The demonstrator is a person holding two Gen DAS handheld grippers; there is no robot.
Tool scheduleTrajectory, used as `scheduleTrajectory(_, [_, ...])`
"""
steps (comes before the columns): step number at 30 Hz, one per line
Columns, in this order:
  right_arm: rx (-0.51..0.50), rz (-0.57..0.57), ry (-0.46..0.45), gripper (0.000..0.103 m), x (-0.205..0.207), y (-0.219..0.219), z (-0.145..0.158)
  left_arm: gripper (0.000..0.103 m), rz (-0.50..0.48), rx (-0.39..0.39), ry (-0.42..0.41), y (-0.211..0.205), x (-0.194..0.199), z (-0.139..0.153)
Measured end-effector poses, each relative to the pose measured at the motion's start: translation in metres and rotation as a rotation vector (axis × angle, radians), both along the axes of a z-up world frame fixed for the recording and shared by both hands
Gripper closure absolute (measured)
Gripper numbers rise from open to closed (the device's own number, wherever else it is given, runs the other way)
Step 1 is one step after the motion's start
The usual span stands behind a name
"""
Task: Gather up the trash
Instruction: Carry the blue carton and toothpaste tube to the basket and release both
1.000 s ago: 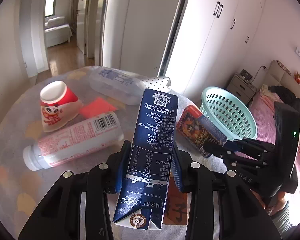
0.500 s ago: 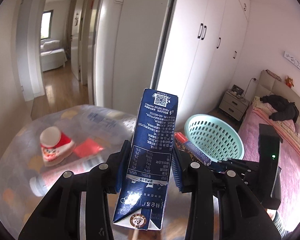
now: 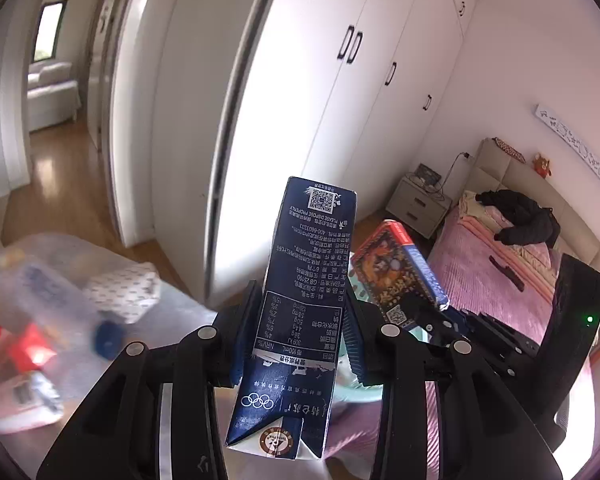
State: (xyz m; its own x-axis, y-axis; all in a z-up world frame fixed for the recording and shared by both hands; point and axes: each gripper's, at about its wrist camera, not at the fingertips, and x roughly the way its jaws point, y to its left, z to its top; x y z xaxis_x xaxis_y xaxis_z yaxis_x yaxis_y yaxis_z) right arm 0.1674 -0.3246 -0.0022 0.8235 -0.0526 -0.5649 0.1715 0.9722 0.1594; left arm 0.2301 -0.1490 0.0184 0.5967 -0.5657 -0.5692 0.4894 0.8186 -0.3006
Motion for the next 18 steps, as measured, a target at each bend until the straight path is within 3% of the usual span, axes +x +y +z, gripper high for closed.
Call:
scheduleTrajectory(6, [0.179,-0.121,0.121,0.089,0.020,-0.067,-0.045,0.066,-0.018,-0.044,0.138,-0.051,0.035,-0.041])
scheduleTrajectory(12, [0.213,-0.151,0.200,0.088,0.028,-0.086,-0.075,0.064,-0.033,0.011,0.165,-0.084,0.044,-0.071])
scheduleTrajectory(16, [0.198,-0.145,0.205,0.082,0.024,-0.083,-0.079,0.032,-0.055,-0.012,0.144,-0.084,0.038,-0.069])
scheduleTrajectory(18, [0.197,-0.146,0.197,0.074,0.023,-0.082,-0.077,0.030,-0.065,-0.035,0.126,-0.078,0.033,-0.062])
